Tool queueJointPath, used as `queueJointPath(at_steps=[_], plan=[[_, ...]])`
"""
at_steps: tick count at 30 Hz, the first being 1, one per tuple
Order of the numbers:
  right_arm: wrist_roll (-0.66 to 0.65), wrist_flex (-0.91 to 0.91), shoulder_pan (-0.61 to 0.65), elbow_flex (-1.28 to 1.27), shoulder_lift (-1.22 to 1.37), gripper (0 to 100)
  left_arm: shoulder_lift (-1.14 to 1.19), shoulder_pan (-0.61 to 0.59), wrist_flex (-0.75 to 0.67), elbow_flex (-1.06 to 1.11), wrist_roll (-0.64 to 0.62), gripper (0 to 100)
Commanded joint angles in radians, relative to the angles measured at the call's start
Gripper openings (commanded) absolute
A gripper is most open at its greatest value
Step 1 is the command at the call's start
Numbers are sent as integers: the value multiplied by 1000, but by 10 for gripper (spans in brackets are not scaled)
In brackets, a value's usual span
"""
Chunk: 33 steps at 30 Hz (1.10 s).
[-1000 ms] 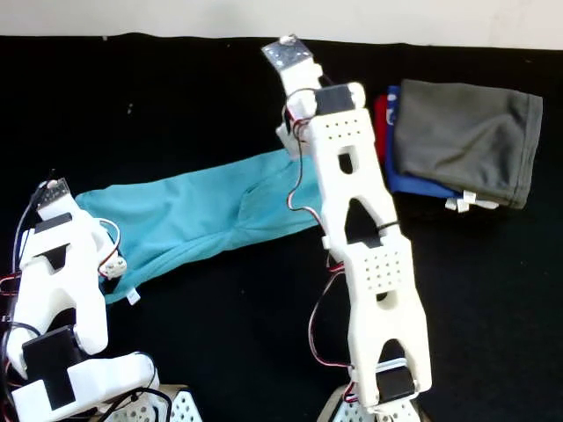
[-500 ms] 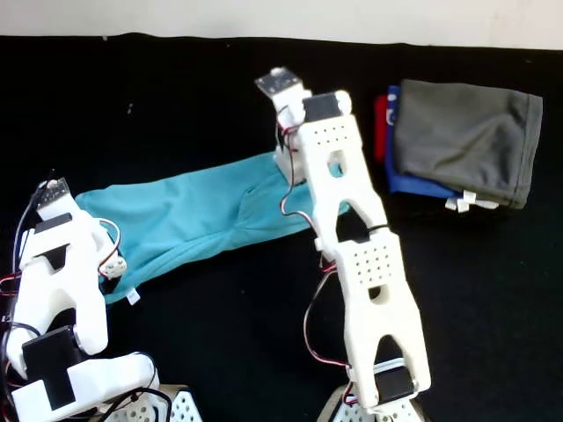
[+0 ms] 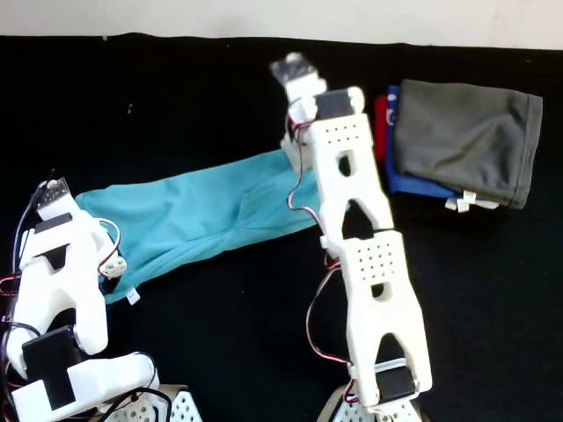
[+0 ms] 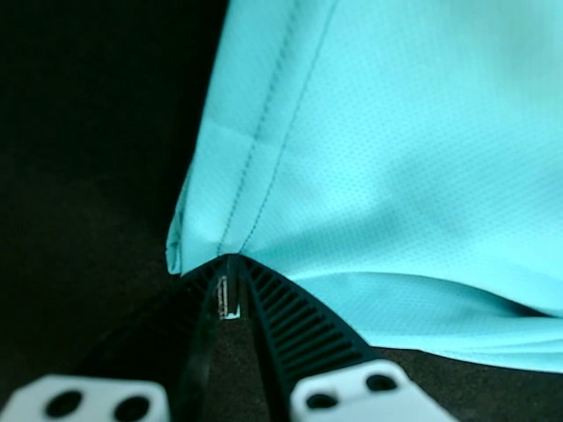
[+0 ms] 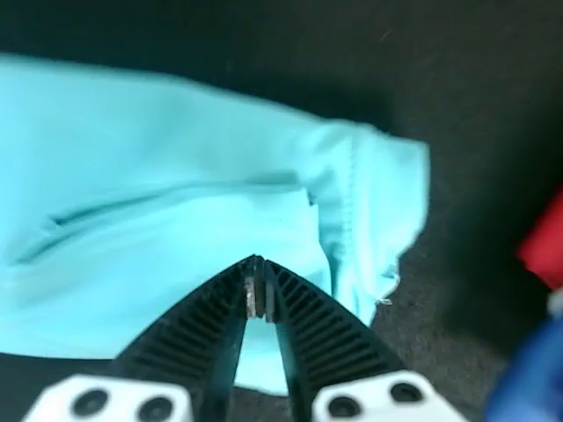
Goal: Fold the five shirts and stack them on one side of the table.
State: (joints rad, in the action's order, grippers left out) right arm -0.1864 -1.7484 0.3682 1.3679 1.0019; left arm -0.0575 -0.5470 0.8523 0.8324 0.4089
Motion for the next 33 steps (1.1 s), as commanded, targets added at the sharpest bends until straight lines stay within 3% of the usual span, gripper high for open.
queueJointPath(at_steps=[1, 12, 19, 33], plan=[[51, -18, 94, 16, -105, 5, 10, 4, -40, 4, -3, 9], [157, -10, 395, -329, -182, 5, 10, 4, -40, 4, -3, 8], [157, 67, 414, -334, -96, 5, 10, 4, -40, 4, -3, 8], [123, -15, 463, -344, -61, 5, 10, -2, -38, 1, -3, 8]])
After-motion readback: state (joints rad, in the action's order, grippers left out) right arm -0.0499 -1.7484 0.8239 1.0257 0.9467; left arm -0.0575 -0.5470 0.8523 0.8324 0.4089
